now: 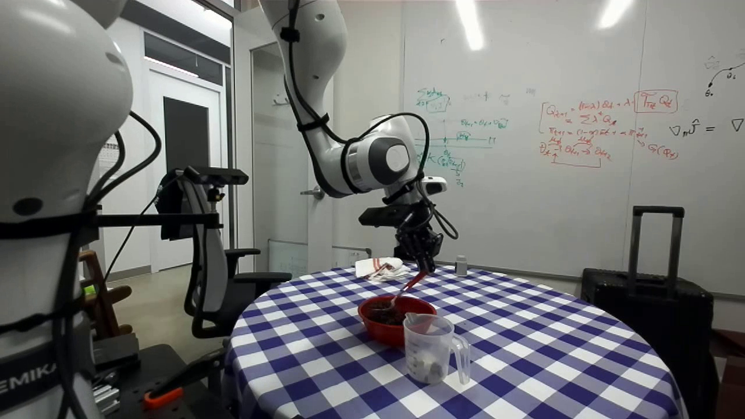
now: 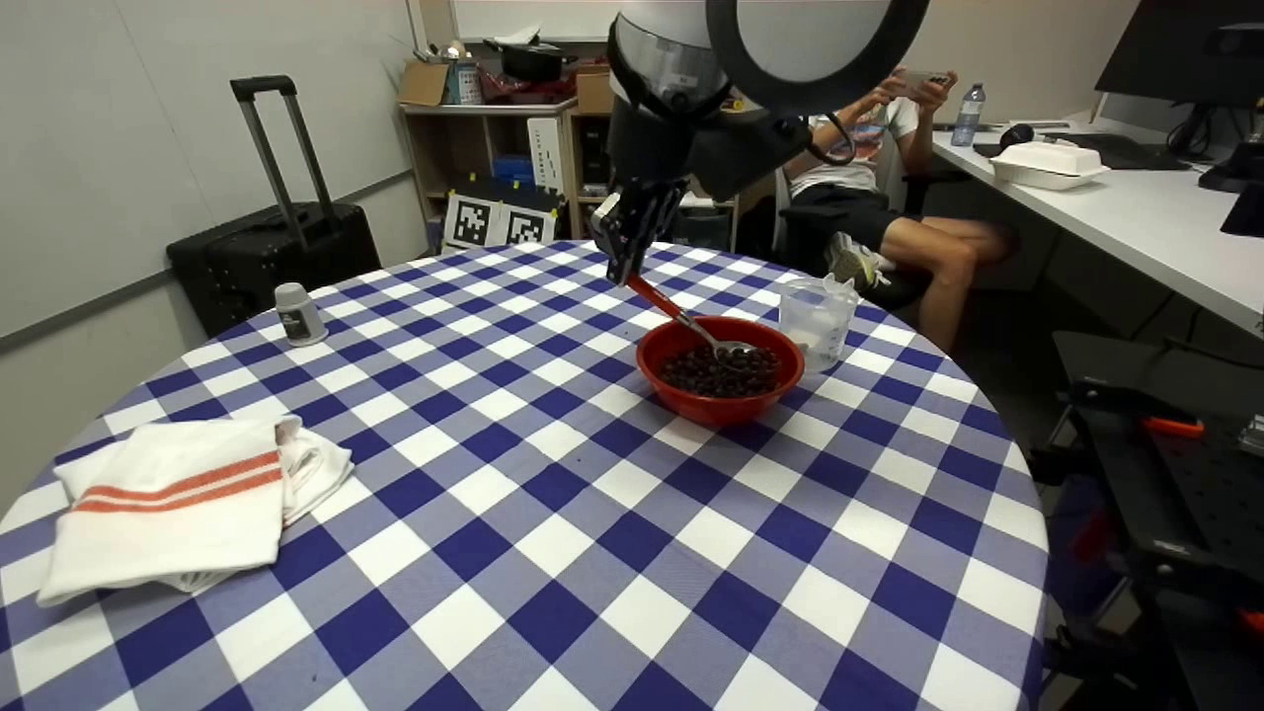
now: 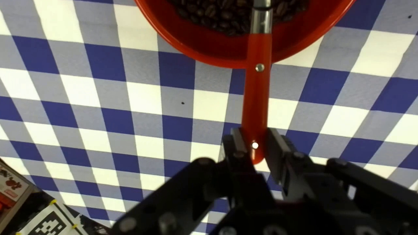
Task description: Use the orange spoon to put some of the contents of the orange bowl into the clear jug
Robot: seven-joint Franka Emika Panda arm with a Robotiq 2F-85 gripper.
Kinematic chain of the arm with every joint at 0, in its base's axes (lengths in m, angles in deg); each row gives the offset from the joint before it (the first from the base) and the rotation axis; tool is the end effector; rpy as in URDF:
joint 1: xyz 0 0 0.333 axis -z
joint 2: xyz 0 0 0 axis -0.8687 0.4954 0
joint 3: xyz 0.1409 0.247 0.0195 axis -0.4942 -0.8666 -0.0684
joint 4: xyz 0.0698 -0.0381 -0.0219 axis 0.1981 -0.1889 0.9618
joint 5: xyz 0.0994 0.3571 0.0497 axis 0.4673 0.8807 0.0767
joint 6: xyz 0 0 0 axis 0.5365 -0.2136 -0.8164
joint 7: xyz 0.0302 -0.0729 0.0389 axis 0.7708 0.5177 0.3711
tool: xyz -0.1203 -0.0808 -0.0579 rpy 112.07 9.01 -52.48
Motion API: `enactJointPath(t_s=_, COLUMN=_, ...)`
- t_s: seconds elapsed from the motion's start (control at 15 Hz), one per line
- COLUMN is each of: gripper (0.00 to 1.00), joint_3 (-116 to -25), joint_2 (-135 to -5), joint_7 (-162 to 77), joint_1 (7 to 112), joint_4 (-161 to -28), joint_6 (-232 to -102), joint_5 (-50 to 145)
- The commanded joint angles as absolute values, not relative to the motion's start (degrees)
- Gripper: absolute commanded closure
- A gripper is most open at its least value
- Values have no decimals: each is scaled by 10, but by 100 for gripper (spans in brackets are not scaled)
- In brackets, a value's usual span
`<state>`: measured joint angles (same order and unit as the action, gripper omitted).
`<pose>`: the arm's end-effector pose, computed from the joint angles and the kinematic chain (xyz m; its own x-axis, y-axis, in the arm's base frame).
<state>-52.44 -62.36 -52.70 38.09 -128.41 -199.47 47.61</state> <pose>0.5766 -0.0036 0.1779 0.9323 -0.1280 0.3382 -0.1687 -0.9812 0.0938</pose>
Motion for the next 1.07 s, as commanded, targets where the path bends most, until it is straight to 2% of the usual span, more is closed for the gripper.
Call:
enactJointPath(t_s=0.0, gripper=95, joint_3=-611, joint_2=-666, joint_7=-454, joint_1=469, joint_4=-1280, joint_6=-1933, joint_5=450)
enactJointPath(t_s=0.47, gripper=95, joint_3=-723, joint_2=-688, joint_7=-309, joint_1=571, joint_4=-1257, joint_6=-1824, joint_5=457)
enactJointPath(t_s=1.0, gripper=95, joint_3=-749, joint_2=-714, joint_7=-225, joint_1=629, joint_4=-1251, joint_6=-1810, joint_5=474)
